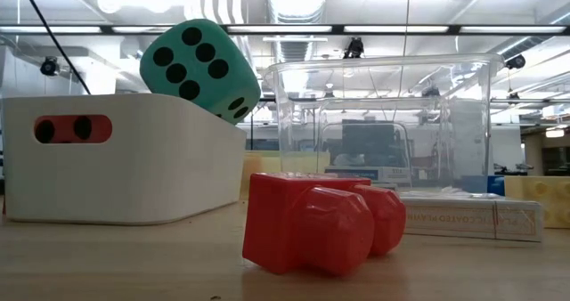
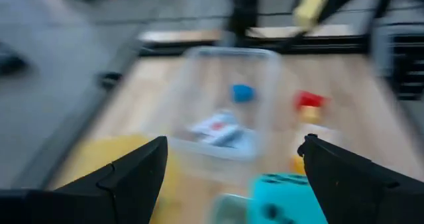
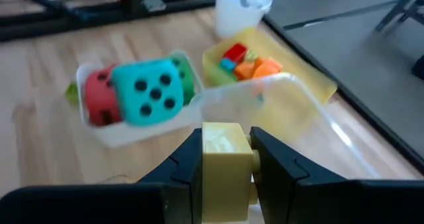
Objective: Pick & Place Toys
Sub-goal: Put the yellow game piece into the yellow bin
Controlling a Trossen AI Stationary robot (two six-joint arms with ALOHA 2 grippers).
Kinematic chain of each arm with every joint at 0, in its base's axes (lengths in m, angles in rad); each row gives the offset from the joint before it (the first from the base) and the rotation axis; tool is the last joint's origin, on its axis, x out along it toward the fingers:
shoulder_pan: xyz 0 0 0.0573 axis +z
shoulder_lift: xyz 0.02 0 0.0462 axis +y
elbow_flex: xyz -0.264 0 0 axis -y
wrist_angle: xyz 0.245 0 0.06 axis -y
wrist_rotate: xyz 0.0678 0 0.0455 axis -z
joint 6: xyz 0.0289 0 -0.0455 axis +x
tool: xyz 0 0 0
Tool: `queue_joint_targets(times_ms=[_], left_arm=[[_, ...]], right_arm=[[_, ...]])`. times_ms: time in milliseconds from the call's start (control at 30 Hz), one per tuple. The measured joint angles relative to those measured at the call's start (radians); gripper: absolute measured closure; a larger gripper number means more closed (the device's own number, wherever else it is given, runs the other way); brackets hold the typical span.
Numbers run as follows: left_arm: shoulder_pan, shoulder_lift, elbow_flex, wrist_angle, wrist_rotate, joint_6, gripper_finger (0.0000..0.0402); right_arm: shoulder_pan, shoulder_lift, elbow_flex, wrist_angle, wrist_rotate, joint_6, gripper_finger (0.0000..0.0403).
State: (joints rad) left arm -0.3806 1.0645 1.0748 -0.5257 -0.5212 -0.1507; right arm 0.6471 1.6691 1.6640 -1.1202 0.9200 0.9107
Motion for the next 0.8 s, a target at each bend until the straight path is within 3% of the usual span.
queue_joint_targets(times_ms=[100, 200, 433, 600, 800], left_arm=[[0.002, 0.015, 0.0, -0.009, -0.19, 0.054, 0.0064], [0.005, 0.046, -0.002, -0.045, -0.29, 0.051, 0.0064], [-0.018, 0.115, -0.001, 0.166, -0.268, 0.323, 0.0064], [-0.042, 0.192, 0.0, 0.366, -0.265, 0.606, 0.0064], [-0.043, 0.258, 0.0, 0.582, -0.276, 0.806, 0.0064]], right_arm=[[-0.027, 0.0, 0.04, 0.0, 0.014, -0.031, 0.0316], [-0.055, 0.0, 0.085, 0.009, 0.02, -0.073, 0.0316], [-0.132, -0.007, 0.133, 0.179, -0.02, -0.263, 0.0316], [-0.193, -0.012, 0.132, 0.407, -0.177, -0.438, 0.0316], [-0.257, -0.012, 0.131, 0.569, -0.386, -0.527, 0.0316]])
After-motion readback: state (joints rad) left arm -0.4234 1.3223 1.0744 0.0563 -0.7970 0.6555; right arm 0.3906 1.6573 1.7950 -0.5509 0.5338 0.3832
